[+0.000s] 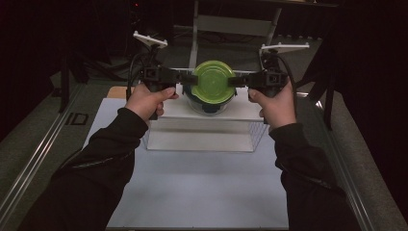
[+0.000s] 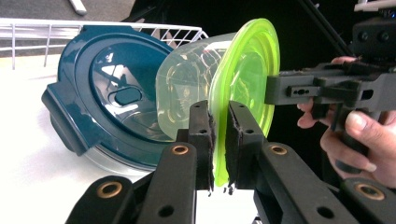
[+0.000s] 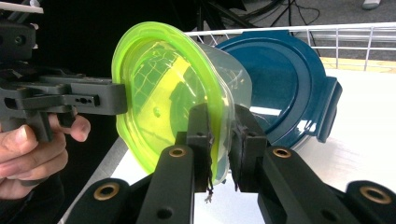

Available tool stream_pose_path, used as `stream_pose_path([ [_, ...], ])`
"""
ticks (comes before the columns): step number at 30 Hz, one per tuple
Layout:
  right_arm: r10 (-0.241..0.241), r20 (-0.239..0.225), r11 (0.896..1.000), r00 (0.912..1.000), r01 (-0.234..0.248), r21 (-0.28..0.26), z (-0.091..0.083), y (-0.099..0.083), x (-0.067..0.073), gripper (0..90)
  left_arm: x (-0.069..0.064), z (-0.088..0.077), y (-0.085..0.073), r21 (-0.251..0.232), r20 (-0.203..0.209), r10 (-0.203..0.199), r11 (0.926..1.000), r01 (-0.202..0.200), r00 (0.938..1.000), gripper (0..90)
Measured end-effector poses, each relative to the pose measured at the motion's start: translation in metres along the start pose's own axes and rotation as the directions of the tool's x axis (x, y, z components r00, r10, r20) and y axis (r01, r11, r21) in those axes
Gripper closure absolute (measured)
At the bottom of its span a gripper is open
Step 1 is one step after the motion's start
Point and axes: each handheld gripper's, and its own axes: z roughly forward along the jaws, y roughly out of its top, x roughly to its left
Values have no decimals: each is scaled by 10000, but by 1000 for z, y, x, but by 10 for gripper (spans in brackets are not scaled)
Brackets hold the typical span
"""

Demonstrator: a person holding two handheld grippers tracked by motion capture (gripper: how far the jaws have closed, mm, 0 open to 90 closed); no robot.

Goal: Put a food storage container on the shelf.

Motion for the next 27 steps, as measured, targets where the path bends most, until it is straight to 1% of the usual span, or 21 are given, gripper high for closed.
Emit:
stream_pose_path([
  [2, 171, -82, 9999, 9998, -171, 9, 2, 2, -1, 771, 1, 2, 2, -165, -45, 12, 9999, -13, 10000, 801],
  [3, 198, -57, 9998, 9998, -199, -38, 3, 4, -2, 767, 1, 3, 3, -217, -104, -38, 9998, 36, 9999, 769],
  [5, 333, -99, 9994, 9994, -334, -113, 5, 6, -3, 753, 2, 4, 4, -317, -119, 43, 9995, -47, 9999, 746],
  [6, 404, -122, 9991, 9991, -405, -139, 6, 7, -5, 740, 2, 5, 4, -378, -114, 12, 9993, -16, 9999, 725],
  [10, 539, -22, 9983, 9985, -539, -207, 9, 11, -8, 704, 3, 10, 6, -409, -346, 81, 9991, -95, 9994, 697],
  [12, 587, 91, 9980, 9982, -585, -227, 11, 14, -10, 691, 5, 14, 8, -417, -381, 43, 9991, -59, 9993, 683],
  [13, 633, 124, 9978, 9979, -631, -226, 12, 15, -11, 686, 6, 16, 8, -390, -477, 63, 9992, -81, 9988, 680],
  [17, 819, 159, 9963, 9965, -814, -284, 16, 19, -15, 679, 10, 20, 8, -569, -525, -156, 9983, 126, 9985, 635],
  [19, 761, 241, 9968, 9968, -755, -256, 18, 20, -15, 664, 11, 22, 9, -648, -577, -186, 9978, 148, 9982, 611],
  [20, 808, 254, 9965, 9964, -801, -242, 19, 21, -15, 657, 11, 22, 9, -648, -577, -186, 9978, 148, 9982, 597],
  [21, 805, 260, 9965, 9964, -799, -234, 20, 22, -16, 648, 10, 24, 10, -776, -736, -254, 9968, 196, 9970, 578],
  [25, 843, 310, 9962, 9960, -836, -225, 23, 24, -16, 625, 8, 26, 12, -815, -911, -118, 9967, 43, 9958, 520],
  [26, 807, 349, 9966, 9961, -799, -222, 24, 25, -16, 602, 7, 26, 12, -853, -903, -68, 9964, -9, 9959, 504],
  [27, 763, 407, 9968, 9963, -754, -250, 24, 25, -15, 584, 7, 26, 12, -921, -989, -9, 9957, -83, 9951, 499],
])
